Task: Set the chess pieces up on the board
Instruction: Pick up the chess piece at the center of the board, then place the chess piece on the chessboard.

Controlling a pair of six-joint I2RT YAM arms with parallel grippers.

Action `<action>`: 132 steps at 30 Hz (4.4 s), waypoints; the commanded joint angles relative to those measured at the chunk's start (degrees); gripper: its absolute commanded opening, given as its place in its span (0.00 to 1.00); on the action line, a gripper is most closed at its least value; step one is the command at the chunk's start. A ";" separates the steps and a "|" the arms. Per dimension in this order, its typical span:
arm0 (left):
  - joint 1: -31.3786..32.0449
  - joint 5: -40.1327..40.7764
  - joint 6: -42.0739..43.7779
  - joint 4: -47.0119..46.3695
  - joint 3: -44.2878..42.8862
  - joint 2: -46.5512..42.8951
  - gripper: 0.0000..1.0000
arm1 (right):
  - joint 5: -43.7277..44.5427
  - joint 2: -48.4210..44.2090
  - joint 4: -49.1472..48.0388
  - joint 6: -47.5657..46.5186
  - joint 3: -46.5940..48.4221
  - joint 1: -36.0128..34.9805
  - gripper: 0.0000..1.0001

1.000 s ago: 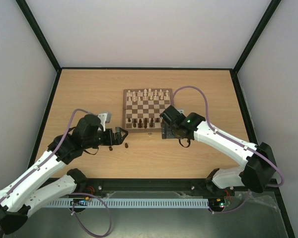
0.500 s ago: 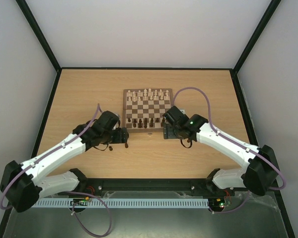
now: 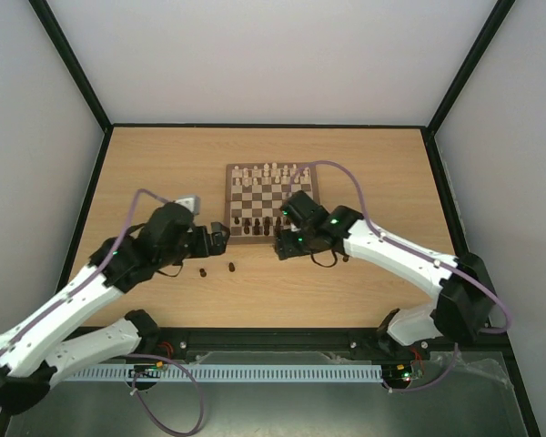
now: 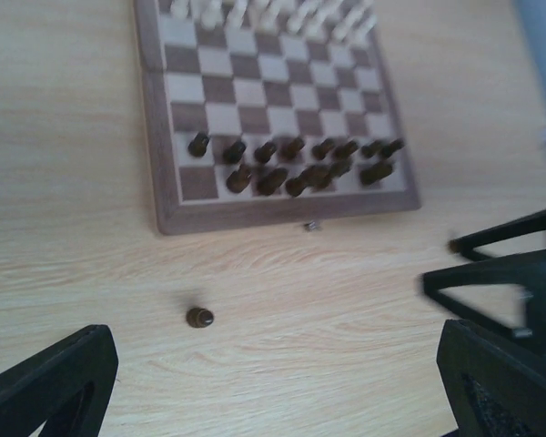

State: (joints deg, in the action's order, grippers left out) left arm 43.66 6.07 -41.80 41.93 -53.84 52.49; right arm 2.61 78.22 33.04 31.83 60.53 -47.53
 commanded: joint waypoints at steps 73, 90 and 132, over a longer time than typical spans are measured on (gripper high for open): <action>0.01 0.41 1.95 -0.62 3.04 -23.18 0.99 | 14.24 21.42 22.08 -8.59 37.47 -1.05 0.01; 0.02 -0.63 1.75 -1.59 4.67 -22.79 0.99 | 12.05 31.60 24.06 -11.30 42.22 4.37 0.02; 0.02 -0.70 1.60 -2.42 6.03 -22.01 0.99 | 7.95 35.31 14.46 -11.71 29.64 6.08 0.04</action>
State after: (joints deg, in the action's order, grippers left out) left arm 43.66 5.54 -40.25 40.49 -48.40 30.52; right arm 11.11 112.73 46.87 20.88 90.45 -41.93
